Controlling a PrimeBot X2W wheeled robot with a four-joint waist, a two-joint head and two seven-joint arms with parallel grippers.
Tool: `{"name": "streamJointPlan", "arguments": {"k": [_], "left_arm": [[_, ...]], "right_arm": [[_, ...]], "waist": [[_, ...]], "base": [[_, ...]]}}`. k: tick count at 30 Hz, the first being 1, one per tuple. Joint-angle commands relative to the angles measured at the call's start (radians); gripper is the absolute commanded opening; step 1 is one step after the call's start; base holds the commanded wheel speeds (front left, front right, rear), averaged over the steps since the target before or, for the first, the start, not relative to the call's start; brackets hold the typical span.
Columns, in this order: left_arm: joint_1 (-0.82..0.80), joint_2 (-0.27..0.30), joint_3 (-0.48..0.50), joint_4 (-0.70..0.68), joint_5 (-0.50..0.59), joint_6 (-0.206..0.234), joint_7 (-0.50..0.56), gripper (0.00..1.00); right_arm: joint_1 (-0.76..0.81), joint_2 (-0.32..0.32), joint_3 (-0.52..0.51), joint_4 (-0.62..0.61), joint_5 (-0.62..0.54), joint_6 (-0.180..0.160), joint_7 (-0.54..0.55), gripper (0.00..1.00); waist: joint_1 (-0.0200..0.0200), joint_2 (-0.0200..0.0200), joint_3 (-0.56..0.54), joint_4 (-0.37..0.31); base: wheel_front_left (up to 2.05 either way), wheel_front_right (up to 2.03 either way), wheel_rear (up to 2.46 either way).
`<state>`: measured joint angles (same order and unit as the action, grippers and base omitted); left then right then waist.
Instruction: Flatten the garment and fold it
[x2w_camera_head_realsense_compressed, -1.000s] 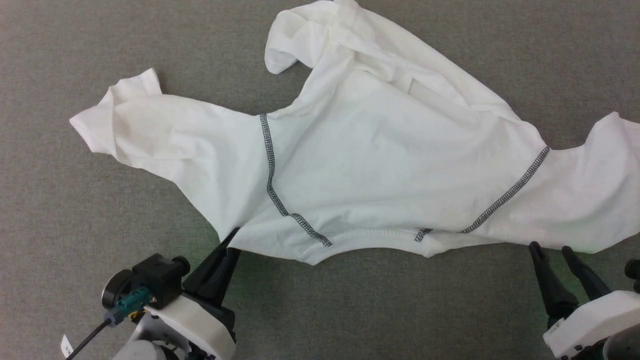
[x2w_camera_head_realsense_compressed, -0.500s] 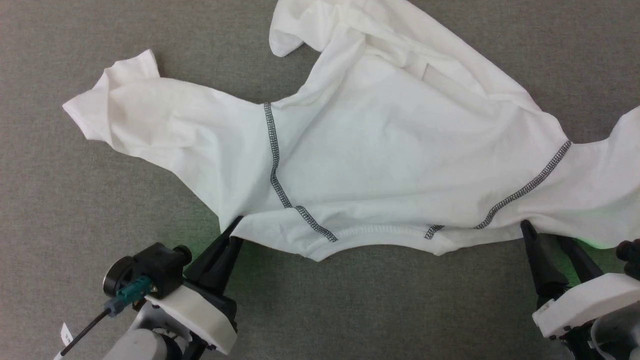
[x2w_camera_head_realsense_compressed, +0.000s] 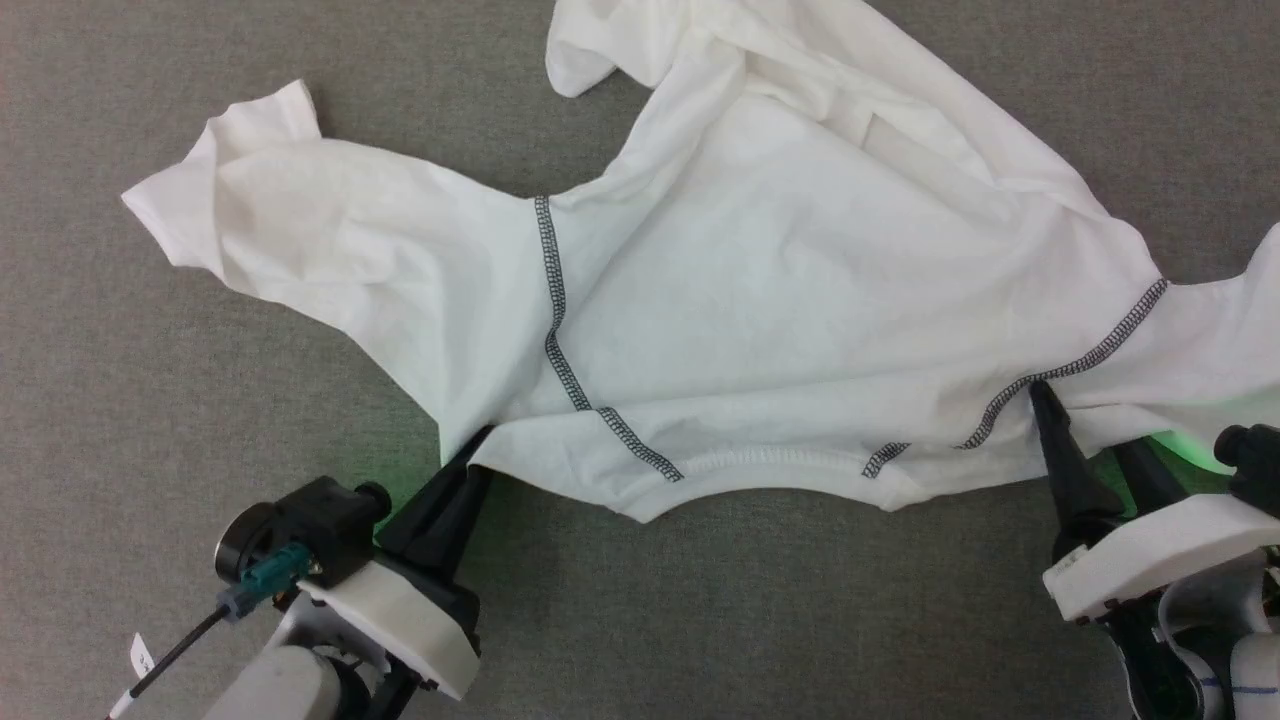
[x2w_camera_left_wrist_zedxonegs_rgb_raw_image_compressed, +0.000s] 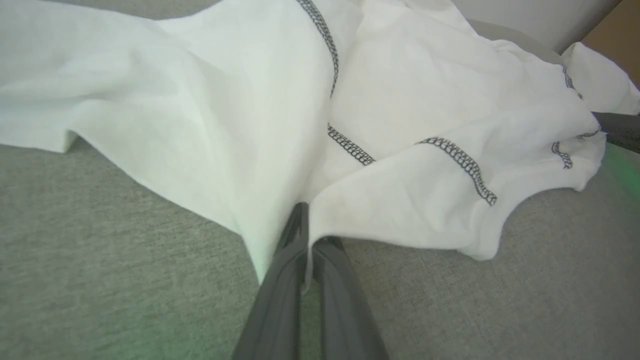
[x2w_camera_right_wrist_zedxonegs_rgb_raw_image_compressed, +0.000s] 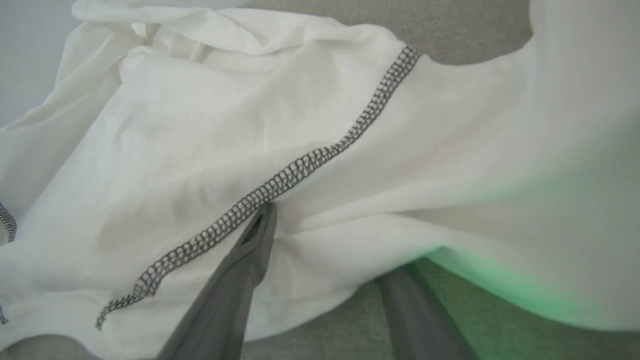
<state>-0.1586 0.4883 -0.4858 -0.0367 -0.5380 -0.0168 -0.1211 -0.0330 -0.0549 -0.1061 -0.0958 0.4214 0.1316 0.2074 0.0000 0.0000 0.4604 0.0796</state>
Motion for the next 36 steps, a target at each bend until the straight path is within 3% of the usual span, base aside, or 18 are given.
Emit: {"name": "streamJointPlan", "arguments": {"k": [1, 13, 22, 27, 36], "left_arm": [[-0.02, -0.006, -0.001, 0.004, -0.005, -0.006, -0.007, 0.0], [-0.019, -0.033, 0.082, -0.066, -0.041, 0.022, -0.108, 0.0], [-0.091, -0.079, 0.164, -0.202, -0.05, 0.03, -0.132, 0.0], [-0.187, -0.073, 0.195, -0.243, -0.059, 0.067, -0.065, 0.0], [-0.443, -0.023, 0.216, -0.258, -0.098, 0.091, 0.175, 0.0]], "right_arm": [[-0.01, 0.005, 0.011, 0.024, -0.004, -0.001, 0.002, 0.0], [-0.031, 0.005, -0.025, -0.048, 0.0, -0.001, -0.094, 0.0], [-0.136, 0.005, 0.02, -0.198, -0.03, -0.001, -0.055, 0.0], [-0.277, 0.005, 0.055, -0.26, -0.082, -0.001, 0.02, 0.0], [-0.58, 0.005, 0.121, -0.259, -0.148, -0.001, 0.19, 0.0]], "waist": [[0.0, 0.0, 0.002, 0.002], [0.0, 0.0, -0.041, -0.018], [0.0, 0.0, -0.154, -0.049], [0.0, 0.0, -0.232, -0.068], [0.0, 0.0, -0.332, -0.082]], "base": [[0.0, 0.0, 0.0], [0.0, 0.0, 0.0], [0.0, 0.0, 0.0], [0.0, 0.0, 0.0], [0.0, 0.0, 0.0]]}}
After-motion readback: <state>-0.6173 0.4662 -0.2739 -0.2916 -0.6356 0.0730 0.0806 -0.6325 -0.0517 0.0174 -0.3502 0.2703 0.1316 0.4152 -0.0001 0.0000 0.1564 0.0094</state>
